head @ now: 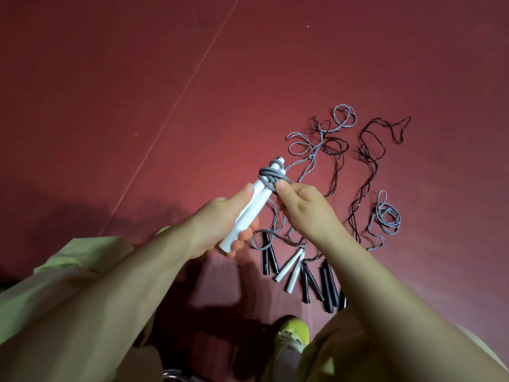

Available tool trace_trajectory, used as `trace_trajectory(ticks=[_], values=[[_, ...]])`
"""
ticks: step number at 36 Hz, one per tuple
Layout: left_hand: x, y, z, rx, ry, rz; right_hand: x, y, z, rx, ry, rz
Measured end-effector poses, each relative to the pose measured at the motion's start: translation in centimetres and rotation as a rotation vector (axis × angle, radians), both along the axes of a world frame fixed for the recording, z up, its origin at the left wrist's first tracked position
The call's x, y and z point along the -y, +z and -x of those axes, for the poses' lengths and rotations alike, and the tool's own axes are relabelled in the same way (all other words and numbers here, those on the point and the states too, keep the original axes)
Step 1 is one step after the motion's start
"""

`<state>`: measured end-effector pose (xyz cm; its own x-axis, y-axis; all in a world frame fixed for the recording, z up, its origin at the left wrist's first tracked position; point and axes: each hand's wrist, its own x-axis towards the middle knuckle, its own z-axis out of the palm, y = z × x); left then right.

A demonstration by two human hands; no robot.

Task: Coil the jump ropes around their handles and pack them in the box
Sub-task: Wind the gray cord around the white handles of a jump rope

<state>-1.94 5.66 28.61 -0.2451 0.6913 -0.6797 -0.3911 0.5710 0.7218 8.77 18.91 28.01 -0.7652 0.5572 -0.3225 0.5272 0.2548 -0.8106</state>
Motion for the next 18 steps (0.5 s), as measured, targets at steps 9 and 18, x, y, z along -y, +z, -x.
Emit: trace_trajectory(ticks=[9,18], values=[[0.2,-1.2,0.4,-0.717,-0.114,0.132,1.0,-0.7,0.3,0.054,0.016,0.13],[0.8,-1.9,-0.5,-1.1,-0.249,0.169,1.4,0.3,0.7,0.099,-0.169,0.4]])
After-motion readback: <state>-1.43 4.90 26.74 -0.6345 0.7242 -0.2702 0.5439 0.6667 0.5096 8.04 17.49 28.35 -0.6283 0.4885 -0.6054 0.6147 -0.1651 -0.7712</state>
